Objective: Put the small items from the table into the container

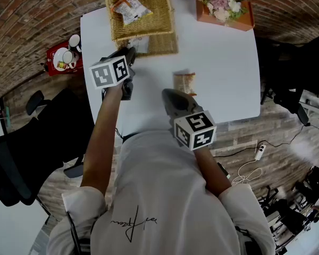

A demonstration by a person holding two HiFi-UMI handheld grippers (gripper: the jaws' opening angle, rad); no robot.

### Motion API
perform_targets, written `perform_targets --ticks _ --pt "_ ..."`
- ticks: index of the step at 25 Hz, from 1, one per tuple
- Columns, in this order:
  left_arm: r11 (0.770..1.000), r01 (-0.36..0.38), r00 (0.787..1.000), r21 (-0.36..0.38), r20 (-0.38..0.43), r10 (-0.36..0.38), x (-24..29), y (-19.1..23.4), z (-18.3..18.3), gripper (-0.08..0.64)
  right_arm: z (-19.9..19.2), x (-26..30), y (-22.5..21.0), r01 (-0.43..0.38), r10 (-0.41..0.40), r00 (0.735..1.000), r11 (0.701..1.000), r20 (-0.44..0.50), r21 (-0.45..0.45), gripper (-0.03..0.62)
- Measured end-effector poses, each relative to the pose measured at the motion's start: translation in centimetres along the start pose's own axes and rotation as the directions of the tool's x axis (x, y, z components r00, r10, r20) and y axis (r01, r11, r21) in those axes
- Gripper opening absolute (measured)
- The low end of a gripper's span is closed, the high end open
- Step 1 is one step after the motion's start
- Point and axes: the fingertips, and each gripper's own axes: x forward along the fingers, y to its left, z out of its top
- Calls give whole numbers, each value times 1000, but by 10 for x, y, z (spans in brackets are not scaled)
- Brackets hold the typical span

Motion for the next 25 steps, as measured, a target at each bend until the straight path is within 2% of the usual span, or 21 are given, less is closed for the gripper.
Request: perform_targets --ticks 10,14,25 --pt "999 -5 1000 -34 22 5 -14 0 -9 107 2 -4 5 -13 13 1000 1000 9 -25 21" --pt "999 29 999 -29 41 -27 -22 -12 -11 85 2 -9 4 -7 8 1000 1000 15 -31 21" --pt "999 49 992 -8 113 -48 -48 -39 -17 38 2 -21 7 -10 12 999 998 36 -65 21"
